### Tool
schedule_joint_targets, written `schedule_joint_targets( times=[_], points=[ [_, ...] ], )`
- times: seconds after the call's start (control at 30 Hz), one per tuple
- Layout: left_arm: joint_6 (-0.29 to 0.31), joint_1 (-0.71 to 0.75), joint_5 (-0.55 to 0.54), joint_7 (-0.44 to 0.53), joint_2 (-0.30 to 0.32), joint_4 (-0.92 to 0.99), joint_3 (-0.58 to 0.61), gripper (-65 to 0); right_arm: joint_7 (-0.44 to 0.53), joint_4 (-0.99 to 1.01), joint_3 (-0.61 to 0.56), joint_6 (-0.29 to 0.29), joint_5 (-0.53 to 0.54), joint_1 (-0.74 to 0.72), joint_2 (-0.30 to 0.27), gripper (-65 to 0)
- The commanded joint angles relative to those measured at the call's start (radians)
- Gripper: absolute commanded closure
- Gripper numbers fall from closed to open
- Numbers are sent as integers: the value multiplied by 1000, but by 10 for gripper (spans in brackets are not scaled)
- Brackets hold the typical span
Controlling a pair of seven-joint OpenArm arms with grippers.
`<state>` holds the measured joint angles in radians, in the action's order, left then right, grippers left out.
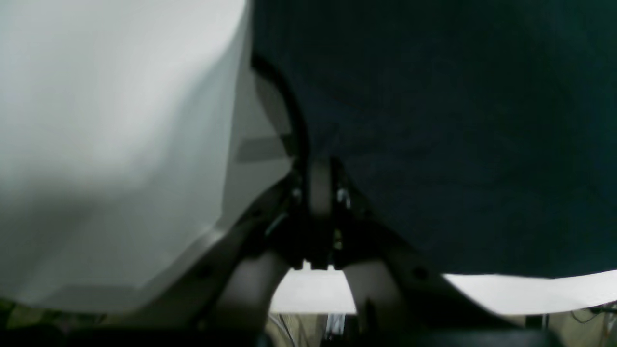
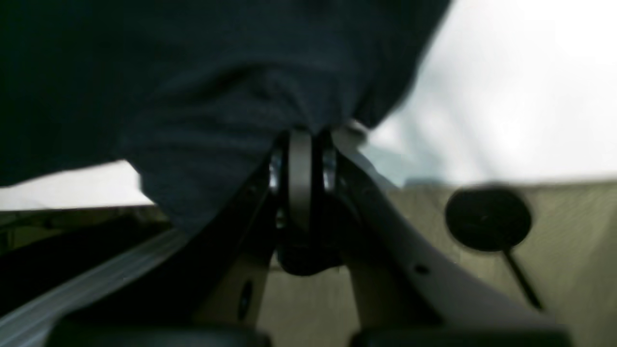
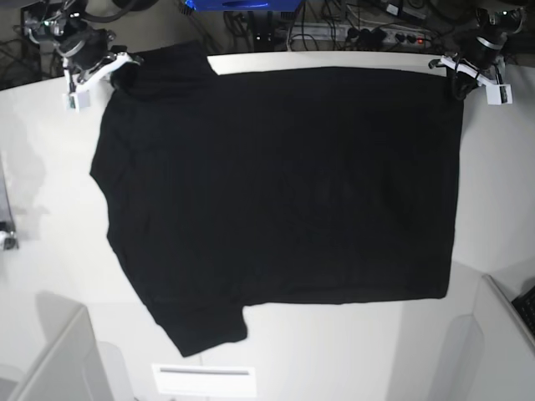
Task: Fold the T-shirt properly
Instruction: 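Lift the shoulders with both grippers and drag the shirt toward the robot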
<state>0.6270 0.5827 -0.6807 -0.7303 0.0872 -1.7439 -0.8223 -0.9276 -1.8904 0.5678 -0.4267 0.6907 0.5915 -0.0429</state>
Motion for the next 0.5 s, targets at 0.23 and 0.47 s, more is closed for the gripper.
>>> schedule_joint_targets(
  times=[0.23,0.47],
  points=[
    [-58,-40,-17,-117,-37,-173,-12,0,-89,-97,5,-1,14,-81,-8,0],
    [-140,-108,-18,-119,-40,-176,-6,0,-195,-91,8,-1,7,-215,-16,0]
  ],
)
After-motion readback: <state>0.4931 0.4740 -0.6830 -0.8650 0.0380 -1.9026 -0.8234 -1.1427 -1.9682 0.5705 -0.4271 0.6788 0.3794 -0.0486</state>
